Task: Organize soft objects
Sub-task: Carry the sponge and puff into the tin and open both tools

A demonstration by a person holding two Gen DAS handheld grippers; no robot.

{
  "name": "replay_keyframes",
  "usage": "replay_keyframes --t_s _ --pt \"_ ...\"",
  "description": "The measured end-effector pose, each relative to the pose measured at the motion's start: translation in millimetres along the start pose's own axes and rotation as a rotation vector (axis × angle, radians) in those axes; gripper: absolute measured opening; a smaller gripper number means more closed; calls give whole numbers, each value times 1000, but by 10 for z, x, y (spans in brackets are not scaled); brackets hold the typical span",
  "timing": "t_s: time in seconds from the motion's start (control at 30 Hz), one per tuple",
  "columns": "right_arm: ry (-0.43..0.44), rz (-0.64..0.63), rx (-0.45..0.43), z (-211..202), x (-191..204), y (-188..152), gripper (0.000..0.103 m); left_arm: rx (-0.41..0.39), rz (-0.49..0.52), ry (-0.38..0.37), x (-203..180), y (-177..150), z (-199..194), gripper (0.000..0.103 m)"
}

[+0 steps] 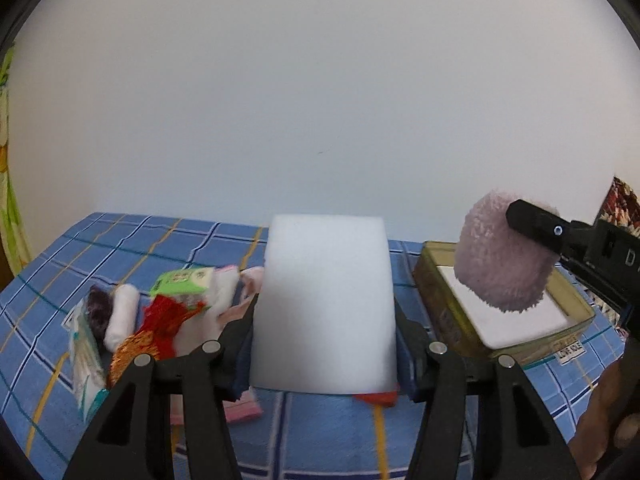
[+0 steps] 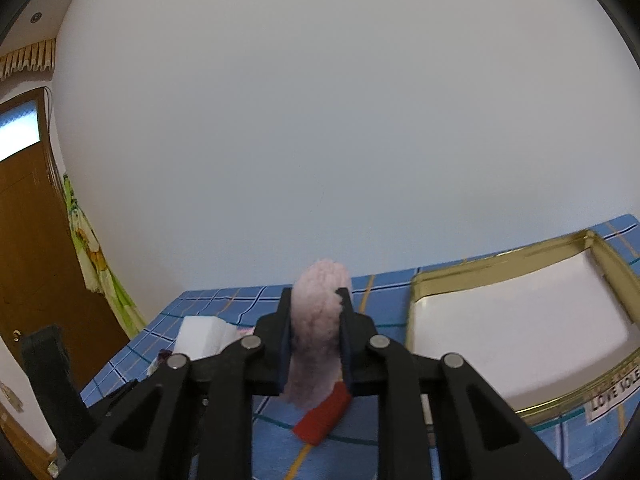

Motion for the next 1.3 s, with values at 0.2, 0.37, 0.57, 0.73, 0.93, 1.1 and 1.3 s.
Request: replay_keyframes --t_s 0.2,0.37,0.57,0.73,0.93,1.1,1.3 --pt "-62 -36 -51 -200 -298 114 19 -18 19 -51 -340 61 76 58" --pt "-158 -28 -82 -368 -757 222 19 -23 25 -99 -631 100 243 58" --pt "-252 24 -106 -551 -1369 356 19 -26 31 -160 -989 121 416 58" --pt "-269 85 -107 -646 -1725 431 19 -12 44 -205 -1355 81 574 58" --pt "-297 199 -45 -601 -2220 342 19 23 68 -230 -1657 -28 793 58" --pt "-283 307 38 -493 -2555 177 19 65 89 -237 -1963 -117 894 59" --pt "-262 382 103 -380 -2705 18 20 104 118 -210 -2082 -264 1020 59"
Point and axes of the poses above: each gripper's, at about its wrist camera, not at the fingertips, and z roughly the way its jaws point, x to its left, y to its top, the point moved 6 cm from there along z, roughly the way its jaws point, and after that the axes turned 11 degrees about -x, right-handed, at the moved point
